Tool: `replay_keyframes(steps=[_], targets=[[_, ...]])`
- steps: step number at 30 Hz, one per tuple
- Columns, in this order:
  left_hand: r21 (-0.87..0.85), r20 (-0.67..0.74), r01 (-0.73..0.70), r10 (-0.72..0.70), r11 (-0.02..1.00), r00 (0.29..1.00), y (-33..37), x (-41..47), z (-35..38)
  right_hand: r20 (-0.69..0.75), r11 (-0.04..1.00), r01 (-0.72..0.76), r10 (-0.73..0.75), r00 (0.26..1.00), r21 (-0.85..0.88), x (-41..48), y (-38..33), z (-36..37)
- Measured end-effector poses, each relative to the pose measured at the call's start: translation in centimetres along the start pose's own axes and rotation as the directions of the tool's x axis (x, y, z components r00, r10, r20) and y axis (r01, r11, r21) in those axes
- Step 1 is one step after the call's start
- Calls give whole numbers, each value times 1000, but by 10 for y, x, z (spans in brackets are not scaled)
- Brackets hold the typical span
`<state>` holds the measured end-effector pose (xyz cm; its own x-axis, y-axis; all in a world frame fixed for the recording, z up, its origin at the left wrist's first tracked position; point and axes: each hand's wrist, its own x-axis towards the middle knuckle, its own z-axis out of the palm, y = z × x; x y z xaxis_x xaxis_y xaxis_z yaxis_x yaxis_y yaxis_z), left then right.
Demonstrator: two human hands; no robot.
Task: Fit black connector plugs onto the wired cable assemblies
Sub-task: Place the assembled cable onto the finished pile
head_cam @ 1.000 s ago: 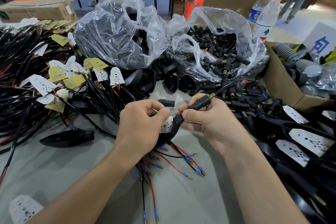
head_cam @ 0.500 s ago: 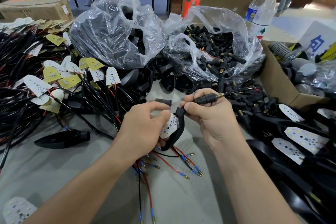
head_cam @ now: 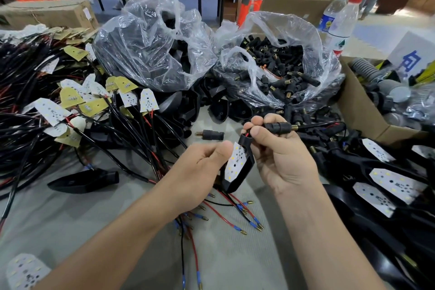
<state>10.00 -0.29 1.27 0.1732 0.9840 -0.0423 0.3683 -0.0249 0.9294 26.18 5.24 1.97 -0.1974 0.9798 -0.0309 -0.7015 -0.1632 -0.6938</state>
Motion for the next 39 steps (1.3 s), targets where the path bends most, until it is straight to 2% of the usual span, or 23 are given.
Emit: replay_keyframes(steps=[1, 3, 4, 6, 8, 12, 15, 18, 20, 23, 24, 27, 29, 34, 39], targets=[[-143, 33, 36, -32, 989, 999, 0, 0, 3, -1, 1000, 4, -4, 1000, -1, 0, 1, 0], [-423, 82, 144, -120, 894, 989, 3, 3, 7, 3, 1000, 18, -18, 1000, -4, 0, 2, 1], [-511, 112, 183, -146, 840, 983, 5, 4, 7, 6, 1000, 24, -24, 1000, -8, 1, 2, 0], [-560, 129, 176, -125, 810, 984, 5, 4, 4, 8, 999, 38, -38, 999, -19, 2, 1, -1], [-565, 97, 130, -92, 815, 991, 7, 5, -1, 17, 998, 49, -49, 999, -34, 3, -1, -2], [-492, -9, 94, -113, 866, 994, 2, 7, -4, 48, 998, 24, -21, 999, -61, 3, -5, -5], [-287, -110, 84, -120, 954, 987, 0, 10, -4, 18, 982, 18, -15, 1000, -190, 3, -5, -8], [-39, -226, 39, -47, 998, 973, -1, 0, -4, -9, 954, 34, -38, 999, -297, 3, -5, -9], [-65, -225, 57, -71, 996, 972, 7, 4, -2, -12, 931, 58, -67, 998, -359, 2, -6, -10], [-201, -80, 175, -194, 964, 978, 8, 12, -4, -24, 893, 100, -123, 992, -438, 1, -5, -10], [-186, -78, 172, -189, 967, 979, 8, 14, -5, -32, 885, 105, -134, 990, -453, 1, -5, -10], [37, -148, 18, -12, 999, 989, 2, 7, -5, -55, 871, 107, -152, 987, -480, 2, -4, -12], [24, -161, -29, 33, 999, 986, -5, 3, -6, -65, 867, 95, -145, 987, -490, 2, -5, -12], [-61, -169, -70, 59, 996, 984, -4, 8, -4, -106, 904, -55, 10, 994, -425, 4, -6, -12], [-170, -262, -28, -18, 985, 965, -7, 8, -2, 36, 918, -154, 179, 983, -366, 0, -10, -10]])
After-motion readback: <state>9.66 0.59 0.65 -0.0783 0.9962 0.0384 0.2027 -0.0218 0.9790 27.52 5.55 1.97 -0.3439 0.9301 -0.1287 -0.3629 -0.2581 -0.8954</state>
